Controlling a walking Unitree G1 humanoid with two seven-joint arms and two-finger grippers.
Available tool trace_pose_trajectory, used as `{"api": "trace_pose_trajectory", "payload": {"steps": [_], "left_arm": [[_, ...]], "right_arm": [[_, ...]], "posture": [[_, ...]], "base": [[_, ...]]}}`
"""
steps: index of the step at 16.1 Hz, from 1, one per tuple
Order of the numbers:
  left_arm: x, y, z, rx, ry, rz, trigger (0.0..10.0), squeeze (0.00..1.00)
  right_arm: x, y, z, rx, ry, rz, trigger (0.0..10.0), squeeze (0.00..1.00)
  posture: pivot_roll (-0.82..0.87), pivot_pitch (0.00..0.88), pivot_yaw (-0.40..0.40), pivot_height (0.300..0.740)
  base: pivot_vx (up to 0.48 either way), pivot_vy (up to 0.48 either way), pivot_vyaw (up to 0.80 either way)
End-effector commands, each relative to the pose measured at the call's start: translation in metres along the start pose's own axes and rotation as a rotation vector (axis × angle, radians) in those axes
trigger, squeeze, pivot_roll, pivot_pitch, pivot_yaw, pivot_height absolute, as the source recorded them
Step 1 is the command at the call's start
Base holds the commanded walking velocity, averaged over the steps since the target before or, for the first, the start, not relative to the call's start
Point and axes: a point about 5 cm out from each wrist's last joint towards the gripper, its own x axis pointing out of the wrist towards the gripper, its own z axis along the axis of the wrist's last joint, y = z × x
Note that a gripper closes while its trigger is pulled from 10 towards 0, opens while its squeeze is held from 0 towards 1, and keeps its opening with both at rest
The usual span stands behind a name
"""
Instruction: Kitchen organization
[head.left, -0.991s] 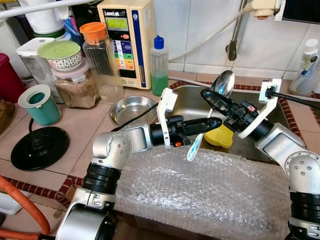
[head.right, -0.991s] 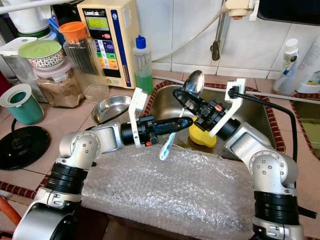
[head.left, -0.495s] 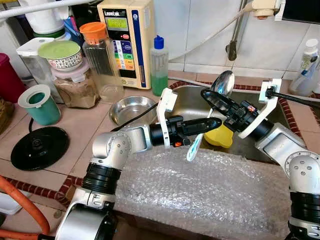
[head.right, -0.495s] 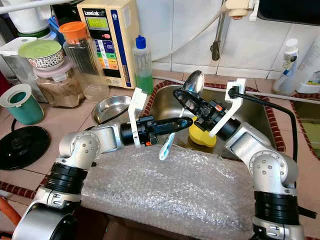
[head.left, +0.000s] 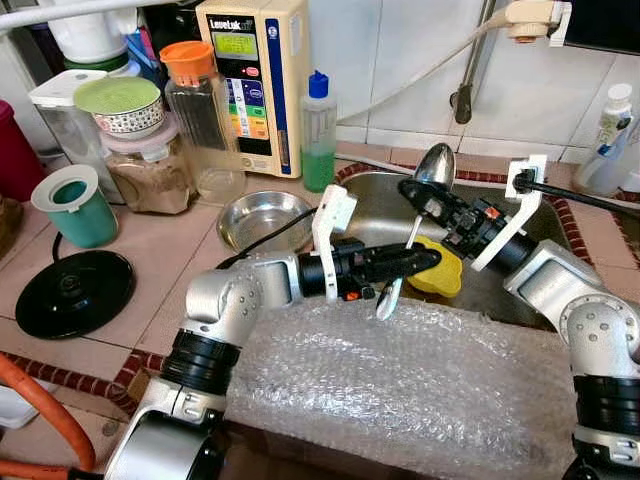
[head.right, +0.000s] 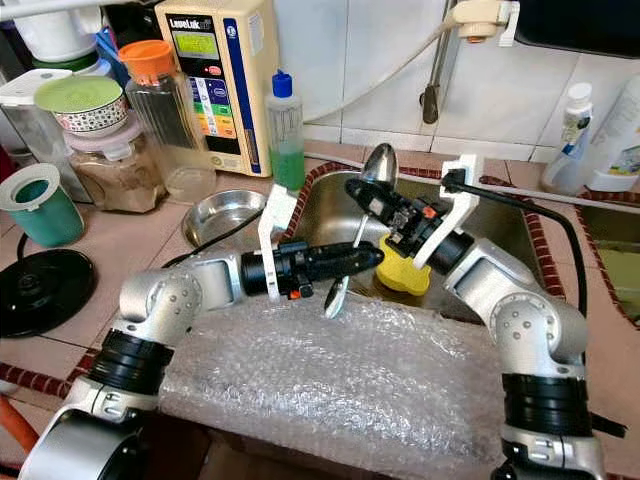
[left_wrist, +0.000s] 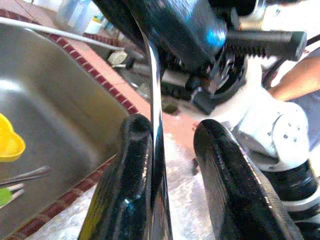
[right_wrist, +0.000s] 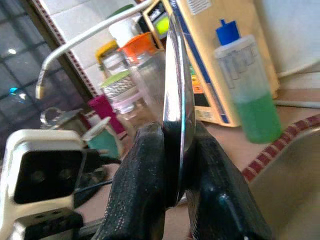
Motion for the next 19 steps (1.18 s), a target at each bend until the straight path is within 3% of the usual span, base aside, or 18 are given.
{"api": "trace_pose_trajectory", "payload": {"steps": [1, 5, 8, 10, 13, 16, 19], "left_arm": [[0.003, -0.011, -0.018, -0.044, 0.076, -0.146, 10.0, 1.0], [-0.005, 0.01, -0.021, 0.038, 0.013, 0.088, 10.0, 1.0], [-0.021, 0.032, -0.018, 0.081, -0.073, 0.334, 10.0, 1.0], [-0.035, 0.043, -0.015, 0.093, -0.119, 0.455, 10.0, 1.0], [-0.049, 0.047, -0.013, 0.119, -0.168, 0.541, 10.0, 1.0], [-0.049, 0.044, -0.017, 0.137, -0.162, 0.55, 10.0, 1.0], [-0.048, 0.039, -0.018, 0.212, -0.115, 0.584, 10.0, 1.0]], "right_arm": [[-0.03, -0.039, 0.049, -0.245, -0.148, -0.394, 0.0, 0.0], [-0.019, -0.051, 0.055, -0.443, -0.14, -0.52, 0.0, 0.0], [-0.017, -0.057, 0.06, -0.591, -0.152, -0.618, 0.0, 0.0], [-0.021, -0.063, 0.06, -0.64, -0.159, -0.675, 0.0, 0.0], [-0.028, -0.078, 0.054, -0.762, -0.127, -0.768, 0.0, 0.0], [-0.025, -0.085, 0.042, -0.844, -0.095, -0.798, 0.0, 0.0], [-0.015, -0.091, 0.013, -0.91, 0.041, -0.771, 0.0, 0.0]], "posture": [[-0.04, 0.0, 0.023, 0.74], [-0.04, 0.0, 0.06, 0.74], [-0.05, 0.0, 0.089, 0.74], [-0.04, 0.0, 0.101, 0.74], [-0.04, 0.0, 0.104, 0.74], [-0.03, 0.0, 0.101, 0.74], [-0.01, 0.0, 0.099, 0.74]], "base": [[0.0, 0.0, 0.0], [0.0, 0.0, 0.0], [0.0, 0.0, 0.0], [0.0, 0.0, 0.0], [0.0, 0.0, 0.0], [0.0, 0.0, 0.0], [0.0, 0.0, 0.0]]}}
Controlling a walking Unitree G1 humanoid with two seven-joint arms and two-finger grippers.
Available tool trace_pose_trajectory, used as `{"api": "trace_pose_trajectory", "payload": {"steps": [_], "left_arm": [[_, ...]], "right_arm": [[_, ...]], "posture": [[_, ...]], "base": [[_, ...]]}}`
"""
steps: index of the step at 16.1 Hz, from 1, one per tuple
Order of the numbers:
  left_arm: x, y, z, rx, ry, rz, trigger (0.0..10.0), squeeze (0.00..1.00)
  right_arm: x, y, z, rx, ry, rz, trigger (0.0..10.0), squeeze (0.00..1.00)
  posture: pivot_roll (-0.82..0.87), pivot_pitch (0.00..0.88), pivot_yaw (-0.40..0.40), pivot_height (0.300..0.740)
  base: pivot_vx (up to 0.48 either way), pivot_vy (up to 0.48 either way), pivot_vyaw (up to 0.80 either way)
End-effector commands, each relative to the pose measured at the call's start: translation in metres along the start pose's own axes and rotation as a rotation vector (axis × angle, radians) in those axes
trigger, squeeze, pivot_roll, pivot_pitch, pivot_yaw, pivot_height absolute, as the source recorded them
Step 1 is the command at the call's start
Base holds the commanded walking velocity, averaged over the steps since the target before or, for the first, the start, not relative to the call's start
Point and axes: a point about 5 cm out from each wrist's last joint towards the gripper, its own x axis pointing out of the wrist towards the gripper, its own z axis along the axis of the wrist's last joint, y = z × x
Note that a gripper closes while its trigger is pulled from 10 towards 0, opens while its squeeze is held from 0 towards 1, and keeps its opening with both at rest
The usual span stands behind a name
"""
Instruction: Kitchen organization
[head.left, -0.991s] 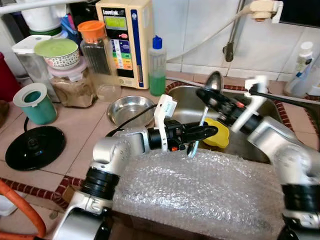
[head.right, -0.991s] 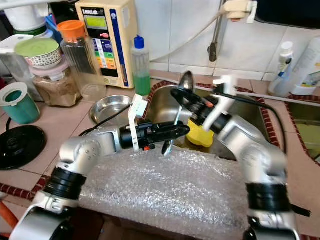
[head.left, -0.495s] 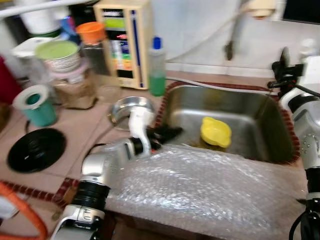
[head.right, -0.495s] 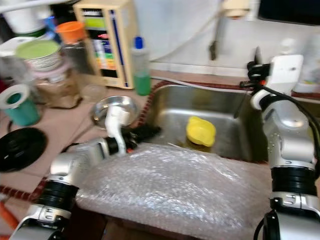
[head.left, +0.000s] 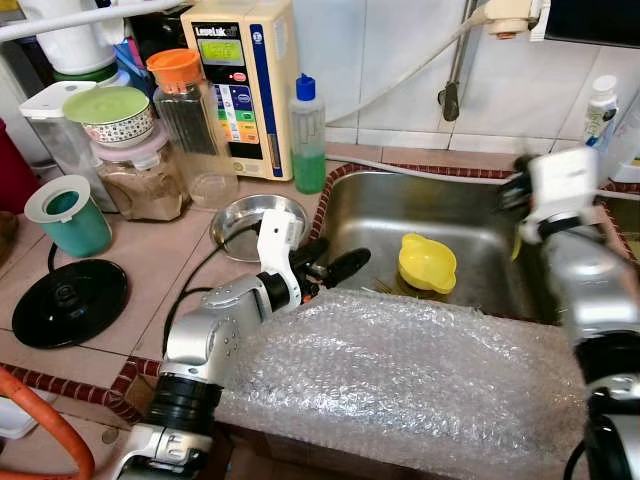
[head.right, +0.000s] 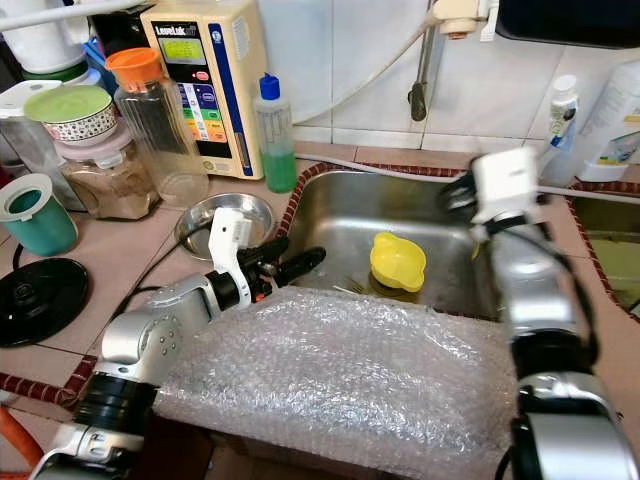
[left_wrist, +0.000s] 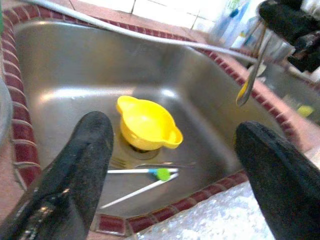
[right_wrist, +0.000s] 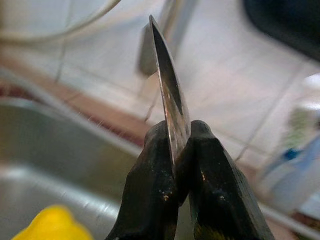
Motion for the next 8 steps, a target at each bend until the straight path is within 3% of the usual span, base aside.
{"api": "trace_pose_trajectory", "payload": {"steps": [1, 4, 5, 6, 7, 8], "left_arm": [[-0.002, -0.002, 0.002, 0.073, 0.016, 0.023, 10.0, 1.0], [0.001, -0.005, 0.004, 0.13, 0.003, 0.056, 10.0, 1.0], [0.002, -0.007, 0.002, 0.117, -0.006, 0.064, 10.0, 1.0], [0.004, -0.009, 0.001, 0.118, -0.007, 0.068, 10.0, 1.0], [0.004, -0.011, -0.001, 0.124, -0.003, 0.068, 10.0, 1.0], [0.005, -0.012, -0.002, 0.138, 0.002, 0.075, 10.0, 1.0]], "right_arm": [[0.003, 0.009, -0.004, -0.039, 0.031, 0.031, 0.0, 0.0], [0.002, 0.021, -0.026, -0.034, 0.151, 0.065, 0.0, 0.0], [0.0, 0.024, -0.033, -0.037, 0.191, 0.072, 7.0, 0.0], [-0.001, 0.027, -0.038, -0.024, 0.22, 0.08, 10.0, 0.0], [-0.002, 0.03, -0.042, 0.007, 0.231, 0.09, 10.0, 0.22], [-0.004, 0.035, -0.047, 0.029, 0.26, 0.116, 10.0, 1.0]], "posture": [[0.0, 0.0, 0.101, 0.74], [0.01, 0.0, 0.102, 0.74], [0.01, 0.0, 0.104, 0.74], [0.01, 0.0, 0.107, 0.74], [0.01, 0.0, 0.107, 0.74], [0.01, 0.0, 0.109, 0.74]], "base": [[0.0, 0.0, 0.0], [0.0, 0.0, 0.0], [0.0, 0.0, 0.0], [0.0, 0.0, 0.0], [0.0, 0.0, 0.0], [0.0, 0.0, 0.0]]}}
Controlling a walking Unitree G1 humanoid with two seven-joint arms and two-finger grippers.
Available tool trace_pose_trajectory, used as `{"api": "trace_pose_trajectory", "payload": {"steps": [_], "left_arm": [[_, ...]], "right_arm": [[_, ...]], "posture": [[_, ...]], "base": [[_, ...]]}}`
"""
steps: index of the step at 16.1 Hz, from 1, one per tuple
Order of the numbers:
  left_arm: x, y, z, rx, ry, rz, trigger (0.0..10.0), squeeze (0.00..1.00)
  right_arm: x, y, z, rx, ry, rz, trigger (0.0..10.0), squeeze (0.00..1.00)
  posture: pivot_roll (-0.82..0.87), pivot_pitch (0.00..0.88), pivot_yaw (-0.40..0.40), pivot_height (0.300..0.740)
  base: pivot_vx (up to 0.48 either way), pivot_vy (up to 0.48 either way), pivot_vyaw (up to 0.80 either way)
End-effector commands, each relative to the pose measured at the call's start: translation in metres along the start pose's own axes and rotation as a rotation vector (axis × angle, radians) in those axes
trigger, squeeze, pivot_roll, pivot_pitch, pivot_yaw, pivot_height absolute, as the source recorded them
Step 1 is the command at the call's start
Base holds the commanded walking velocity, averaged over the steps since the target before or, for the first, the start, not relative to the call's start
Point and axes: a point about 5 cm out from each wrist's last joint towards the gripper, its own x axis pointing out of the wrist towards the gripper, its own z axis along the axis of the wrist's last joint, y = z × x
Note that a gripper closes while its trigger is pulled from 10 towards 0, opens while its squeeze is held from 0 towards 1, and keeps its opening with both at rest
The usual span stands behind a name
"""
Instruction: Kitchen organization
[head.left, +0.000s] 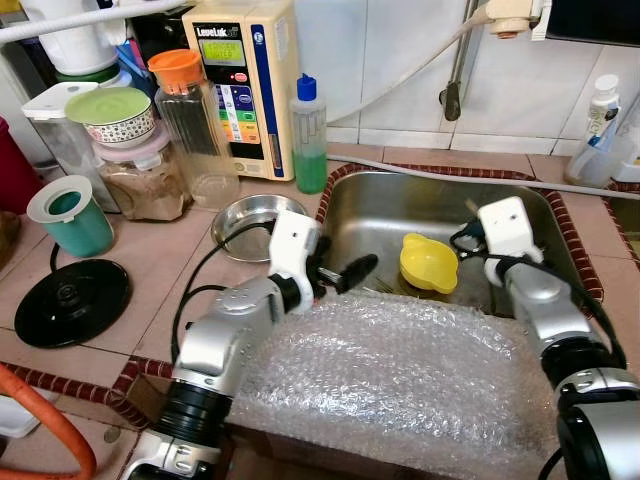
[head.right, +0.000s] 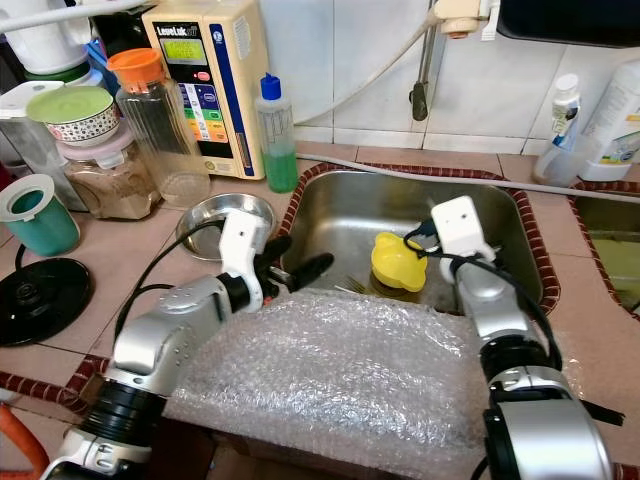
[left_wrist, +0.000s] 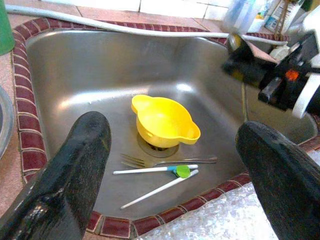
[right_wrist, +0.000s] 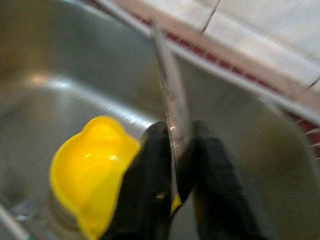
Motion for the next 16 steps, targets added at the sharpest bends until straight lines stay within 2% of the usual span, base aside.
{"api": "trace_pose_trajectory", "payload": {"steps": [1, 8, 10, 11, 16], "left_arm": [[-0.002, 0.001, 0.003, 0.033, -0.01, 0.017, 10.0, 1.0], [-0.001, 0.003, 0.001, 0.082, 0.022, 0.007, 10.0, 1.0], [-0.001, 0.009, 0.008, 0.125, -0.015, 0.074, 10.0, 1.0], [-0.002, 0.018, 0.014, 0.144, -0.039, 0.152, 10.0, 1.0], [-0.01, 0.048, 0.027, 0.135, -0.105, 0.374, 10.0, 1.0]], "right_arm": [[0.002, 0.001, 0.001, 0.036, 0.01, 0.016, 10.0, 1.0], [0.002, 0.014, -0.011, 0.117, 0.1, 0.098, 10.0, 1.0], [0.003, 0.011, -0.009, 0.197, 0.092, 0.092, 10.0, 1.0], [0.003, 0.01, -0.005, 0.267, 0.065, 0.096, 10.0, 1.0], [-0.002, 0.013, 0.026, 0.373, -0.158, 0.16, 10.0, 1.0]], "posture": [[0.01, 0.0, 0.109, 0.74], [0.02, 0.0, 0.114, 0.74], [0.01, 0.0, 0.117, 0.74], [0.02, 0.0, 0.114, 0.74], [0.02, 0.0, 0.098, 0.74]], "base": [[0.0, 0.0, 0.0], [0.0, 0.0, 0.0], [0.0, 0.0, 0.0], [0.0, 0.0, 0.0], [0.0, 0.0, 0.0]]}}
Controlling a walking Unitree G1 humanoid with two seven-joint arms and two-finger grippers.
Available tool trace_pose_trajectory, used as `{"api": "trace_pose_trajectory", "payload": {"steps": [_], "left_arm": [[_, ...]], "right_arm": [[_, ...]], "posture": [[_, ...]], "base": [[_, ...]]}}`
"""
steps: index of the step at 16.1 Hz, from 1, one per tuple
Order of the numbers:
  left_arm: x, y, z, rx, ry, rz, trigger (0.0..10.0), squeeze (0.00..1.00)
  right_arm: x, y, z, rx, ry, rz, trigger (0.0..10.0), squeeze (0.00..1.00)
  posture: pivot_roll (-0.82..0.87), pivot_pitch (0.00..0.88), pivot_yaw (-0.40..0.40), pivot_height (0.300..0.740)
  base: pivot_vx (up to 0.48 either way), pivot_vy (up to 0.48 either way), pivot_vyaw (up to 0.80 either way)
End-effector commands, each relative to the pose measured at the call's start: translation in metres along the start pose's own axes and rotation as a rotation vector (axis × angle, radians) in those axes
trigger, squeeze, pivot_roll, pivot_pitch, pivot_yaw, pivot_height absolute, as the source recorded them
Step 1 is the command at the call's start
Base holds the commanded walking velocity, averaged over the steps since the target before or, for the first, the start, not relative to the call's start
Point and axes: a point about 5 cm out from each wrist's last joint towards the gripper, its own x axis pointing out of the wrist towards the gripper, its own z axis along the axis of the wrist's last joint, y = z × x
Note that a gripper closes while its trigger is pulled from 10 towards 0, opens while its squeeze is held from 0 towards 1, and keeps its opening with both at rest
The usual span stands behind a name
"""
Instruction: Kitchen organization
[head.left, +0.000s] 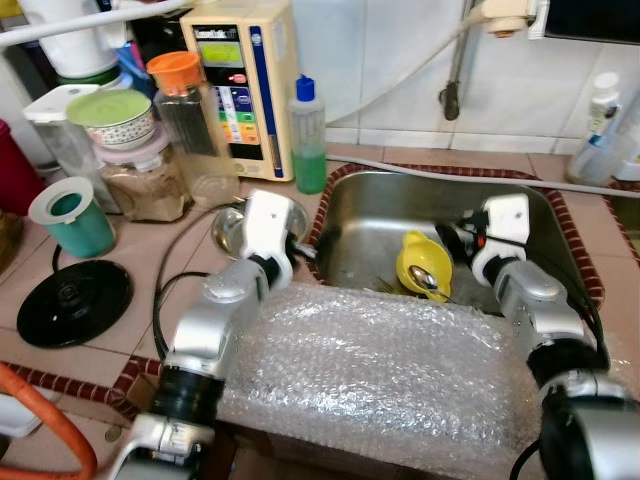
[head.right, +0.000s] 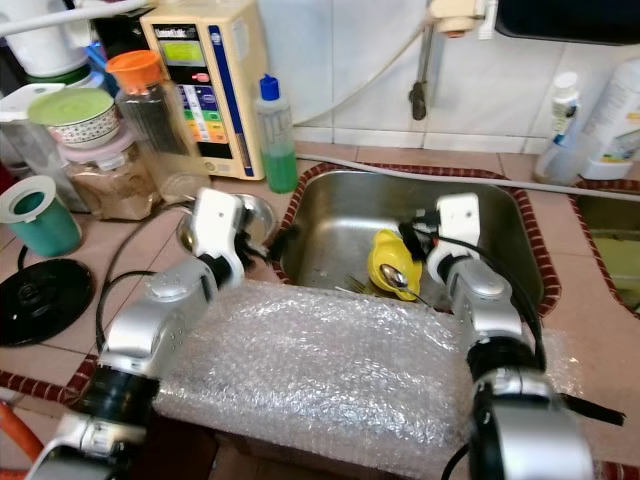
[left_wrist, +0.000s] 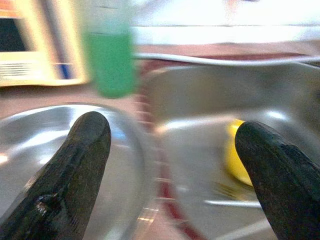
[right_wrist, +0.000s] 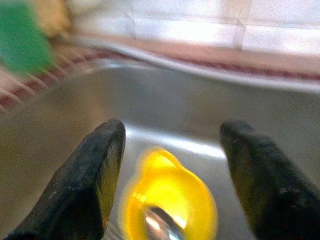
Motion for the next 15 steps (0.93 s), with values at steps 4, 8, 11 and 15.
{"api": "trace_pose_trajectory", "payload": {"steps": [4, 8, 11, 15], "left_arm": [[0.002, 0.04, 0.002, -0.017, 0.003, 0.249, 10.0, 1.0], [0.002, 0.07, -0.004, -0.041, 0.042, 0.433, 10.0, 1.0], [0.007, 0.078, -0.005, -0.058, 0.073, 0.471, 10.0, 1.0], [0.017, 0.079, -0.007, -0.122, 0.15, 0.51, 10.0, 1.0]], "right_arm": [[-0.02, 0.033, 0.023, 0.039, -0.122, 0.182, 10.0, 1.0], [-0.055, 0.063, 0.027, 0.017, -0.124, 0.335, 10.0, 1.0], [-0.076, 0.085, 0.033, 0.051, -0.112, 0.453, 10.0, 1.0], [-0.093, 0.111, 0.041, 0.074, -0.089, 0.593, 10.0, 0.49]], "posture": [[0.0, 0.0, 0.106, 0.74], [-0.04, 0.0, 0.127, 0.74], [-0.05, 0.0, 0.133, 0.74], [-0.06, 0.0, 0.144, 0.74]], "base": [[0.0, 0.0, 0.0], [0.0, 0.0, 0.0], [0.0, 0.0, 0.0], [0.0, 0.0, 0.0]]}}
